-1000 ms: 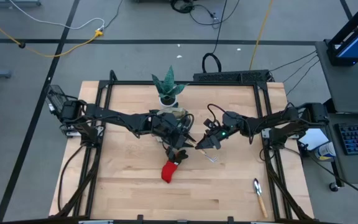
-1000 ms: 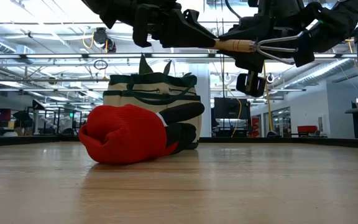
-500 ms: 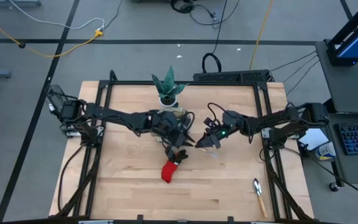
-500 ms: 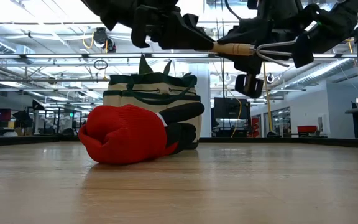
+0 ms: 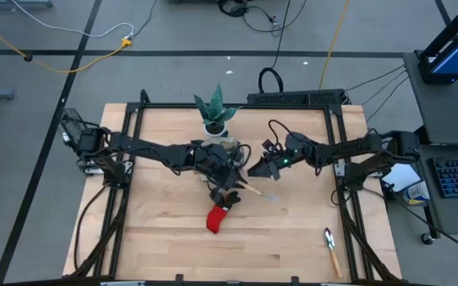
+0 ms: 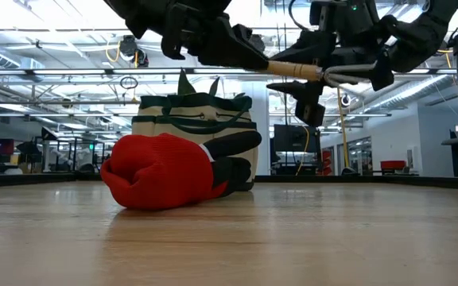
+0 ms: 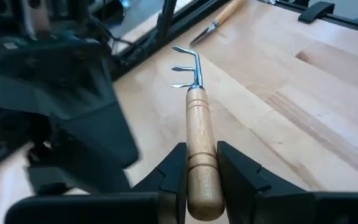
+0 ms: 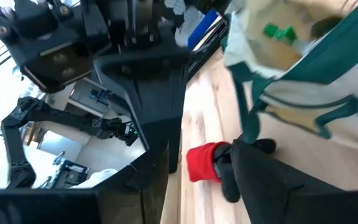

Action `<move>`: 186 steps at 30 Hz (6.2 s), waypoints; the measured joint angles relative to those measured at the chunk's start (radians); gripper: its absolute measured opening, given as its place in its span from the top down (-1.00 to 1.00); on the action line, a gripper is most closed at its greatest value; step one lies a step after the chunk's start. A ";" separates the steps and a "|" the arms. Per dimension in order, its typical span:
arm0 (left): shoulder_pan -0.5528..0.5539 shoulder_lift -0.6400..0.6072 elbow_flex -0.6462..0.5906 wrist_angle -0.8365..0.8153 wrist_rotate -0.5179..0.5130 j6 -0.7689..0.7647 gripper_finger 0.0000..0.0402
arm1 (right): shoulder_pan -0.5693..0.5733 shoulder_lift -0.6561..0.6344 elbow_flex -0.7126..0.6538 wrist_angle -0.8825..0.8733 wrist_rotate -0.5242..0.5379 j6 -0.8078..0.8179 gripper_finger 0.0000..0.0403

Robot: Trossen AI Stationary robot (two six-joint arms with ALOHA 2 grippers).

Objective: Pick & Place Garden tools in Gardening bag
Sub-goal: Put the brown hand rake into the gardening bag, then put the brown trowel into the gardening bag

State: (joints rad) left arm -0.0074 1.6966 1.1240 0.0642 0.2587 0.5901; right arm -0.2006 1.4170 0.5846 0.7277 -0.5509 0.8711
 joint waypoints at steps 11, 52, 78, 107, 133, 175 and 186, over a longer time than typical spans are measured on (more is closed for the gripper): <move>-0.016 0.000 0.000 -0.072 -0.182 -0.168 0.64 | -0.049 0.001 0.000 -0.007 -0.002 -0.057 0.17; -0.207 -0.317 -0.001 -0.595 -0.709 -0.637 0.62 | -0.067 0.001 -0.002 -0.096 0.006 -0.214 0.17; -0.172 -0.383 -0.002 -0.776 -0.809 -0.743 0.62 | -0.066 0.001 -0.002 -0.165 0.033 -0.263 0.17; 0.088 -0.228 -0.111 -0.412 -0.334 -0.667 0.62 | -0.066 0.001 -0.001 -0.152 0.080 -0.263 0.17; 0.147 -0.180 -0.111 -0.379 -0.206 -0.598 0.62 | -0.066 0.001 0.000 -0.134 0.083 -0.289 0.17; 0.159 -0.180 -0.111 -0.404 -0.243 -0.501 0.27 | -0.066 0.001 -0.001 -0.134 0.083 -0.302 0.17; 0.144 -0.180 -0.111 -0.403 -0.261 -0.501 0.27 | -0.066 0.001 -0.002 -0.134 0.080 -0.346 0.17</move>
State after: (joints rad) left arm 0.1368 1.5166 1.0126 -0.3386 -0.0025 0.0891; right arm -0.2665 1.4181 0.5823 0.5934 -0.4713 0.5247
